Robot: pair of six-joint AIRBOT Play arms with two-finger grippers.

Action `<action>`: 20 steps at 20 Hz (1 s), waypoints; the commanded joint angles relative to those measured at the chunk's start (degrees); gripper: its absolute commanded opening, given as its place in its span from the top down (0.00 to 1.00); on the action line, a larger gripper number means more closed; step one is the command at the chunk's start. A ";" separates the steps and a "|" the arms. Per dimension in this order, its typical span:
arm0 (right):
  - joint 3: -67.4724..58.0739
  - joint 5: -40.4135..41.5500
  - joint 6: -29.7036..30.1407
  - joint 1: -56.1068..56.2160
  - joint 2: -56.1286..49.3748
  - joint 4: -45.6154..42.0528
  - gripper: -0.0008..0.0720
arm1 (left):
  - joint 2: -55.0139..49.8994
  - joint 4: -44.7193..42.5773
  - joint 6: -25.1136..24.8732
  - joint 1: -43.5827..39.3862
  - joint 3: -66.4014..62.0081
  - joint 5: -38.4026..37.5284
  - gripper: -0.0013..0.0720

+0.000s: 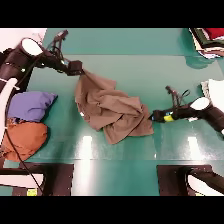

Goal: Fold the shirts.

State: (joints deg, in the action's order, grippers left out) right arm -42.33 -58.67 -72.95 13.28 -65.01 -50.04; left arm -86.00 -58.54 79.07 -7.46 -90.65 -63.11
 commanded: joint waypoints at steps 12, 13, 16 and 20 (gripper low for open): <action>-44.37 -11.74 -2.51 -27.85 25.88 -10.05 0.97 | 31.21 -6.19 1.60 0.00 -28.17 0.87 0.95; -46.88 -12.35 -2.51 -29.07 26.36 -10.08 0.97 | 33.00 -6.19 1.60 0.00 -28.26 2.01 0.95; -54.12 -13.92 -2.51 -32.33 25.73 -10.05 0.97 | 36.79 -6.25 1.55 0.00 -28.28 6.67 0.95; -65.70 -20.41 -2.54 -33.48 20.37 -10.03 0.97 | 37.38 -6.82 1.44 0.00 -29.81 8.13 0.95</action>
State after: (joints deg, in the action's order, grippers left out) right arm -100.47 -74.43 -75.44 -18.90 -41.91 -59.68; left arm -49.84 -64.47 80.49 -7.53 -119.52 -56.95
